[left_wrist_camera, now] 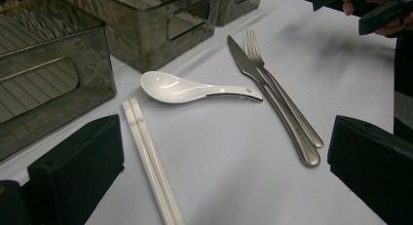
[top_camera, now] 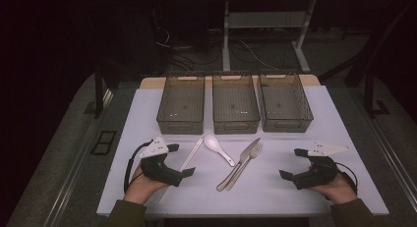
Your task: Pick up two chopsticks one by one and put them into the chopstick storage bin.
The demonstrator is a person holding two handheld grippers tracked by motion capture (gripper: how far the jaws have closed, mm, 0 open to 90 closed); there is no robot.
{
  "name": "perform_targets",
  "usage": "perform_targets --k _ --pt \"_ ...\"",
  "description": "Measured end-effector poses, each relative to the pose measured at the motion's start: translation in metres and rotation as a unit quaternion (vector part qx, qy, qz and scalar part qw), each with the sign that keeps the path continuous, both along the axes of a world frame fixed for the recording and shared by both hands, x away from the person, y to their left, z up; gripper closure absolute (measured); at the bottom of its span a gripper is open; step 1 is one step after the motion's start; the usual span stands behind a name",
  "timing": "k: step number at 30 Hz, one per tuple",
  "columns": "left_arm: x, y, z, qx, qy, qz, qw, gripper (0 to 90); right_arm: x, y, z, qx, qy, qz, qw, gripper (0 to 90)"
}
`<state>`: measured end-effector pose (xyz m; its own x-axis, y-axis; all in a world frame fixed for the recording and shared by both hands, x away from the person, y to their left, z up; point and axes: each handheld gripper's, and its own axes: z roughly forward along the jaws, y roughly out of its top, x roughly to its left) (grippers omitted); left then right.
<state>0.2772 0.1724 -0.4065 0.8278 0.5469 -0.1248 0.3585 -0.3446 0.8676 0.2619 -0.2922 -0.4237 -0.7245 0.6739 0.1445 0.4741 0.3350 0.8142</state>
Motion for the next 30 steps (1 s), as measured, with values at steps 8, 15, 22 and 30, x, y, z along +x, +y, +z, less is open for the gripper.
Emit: perform_targets --k 8,15,22,30 --pt "0.007 0.0 0.005 0.0 -0.005 0.005 1.0 1.0 -0.001 0.004 0.0 -0.007 0.001 -0.003 1.0 0.5" --pt "0.023 0.002 0.008 -0.001 -0.007 0.019 0.9998 7.6 0.0 0.002 -0.001 -0.007 0.006 -0.006 0.9999 0.5" --pt "0.035 -0.003 0.008 0.007 -0.006 0.024 0.9997 14.1 0.0 0.001 -0.002 -0.005 0.006 -0.01 0.9999 0.5" --pt "0.05 -0.011 0.008 0.019 0.004 0.035 0.9992 19.6 0.001 0.001 -0.002 -0.007 0.006 -0.012 0.9999 0.5"
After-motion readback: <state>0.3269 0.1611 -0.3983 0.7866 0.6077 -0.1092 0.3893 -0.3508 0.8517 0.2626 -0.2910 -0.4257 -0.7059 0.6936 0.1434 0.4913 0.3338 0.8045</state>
